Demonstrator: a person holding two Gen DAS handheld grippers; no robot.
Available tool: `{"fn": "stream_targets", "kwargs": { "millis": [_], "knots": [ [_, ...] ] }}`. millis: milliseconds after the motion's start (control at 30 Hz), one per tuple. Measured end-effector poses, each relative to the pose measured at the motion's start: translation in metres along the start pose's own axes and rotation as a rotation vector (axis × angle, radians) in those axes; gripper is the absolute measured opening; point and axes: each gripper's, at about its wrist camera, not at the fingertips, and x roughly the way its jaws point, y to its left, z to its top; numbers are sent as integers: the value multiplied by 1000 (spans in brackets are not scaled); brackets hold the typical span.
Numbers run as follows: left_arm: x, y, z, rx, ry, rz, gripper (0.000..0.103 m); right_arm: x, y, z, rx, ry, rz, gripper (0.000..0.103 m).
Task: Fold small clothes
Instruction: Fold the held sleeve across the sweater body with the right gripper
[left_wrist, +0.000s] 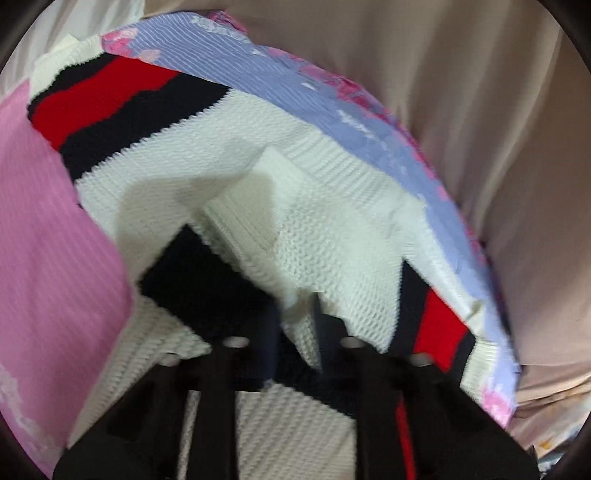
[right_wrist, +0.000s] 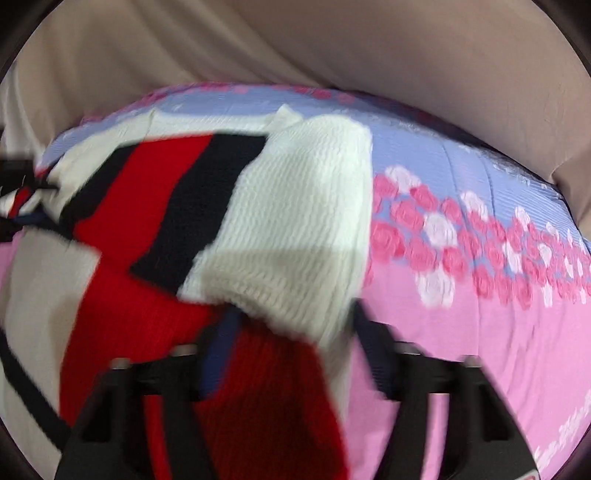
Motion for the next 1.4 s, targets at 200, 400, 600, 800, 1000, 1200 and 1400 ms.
{"fn": "stream_targets", "kwargs": {
  "millis": [200,400,600,800,1000,1200,1400],
  "knots": [
    [16,-20,-26,127,-6,11,8,-1,-102,-15,402,-28,59,11],
    [0,-15,-17,73,-22,-42,9,1,-106,-30,398,14,132,16],
    [-2,-10,2,13,-27,-45,57,-54,-115,-21,442,-119,156,65],
    [13,-20,-3,111,-9,5,8,13,-100,63,390,-30,174,71],
    [16,-8,-1,112,-7,1,7,44,-107,81,386,-21,166,10],
    [15,-7,-2,94,14,-25,8,3,-88,84,294,-65,164,33],
    [17,-6,-5,121,-4,-20,9,37,24,108,-39,49,310,44]
  ]
}}
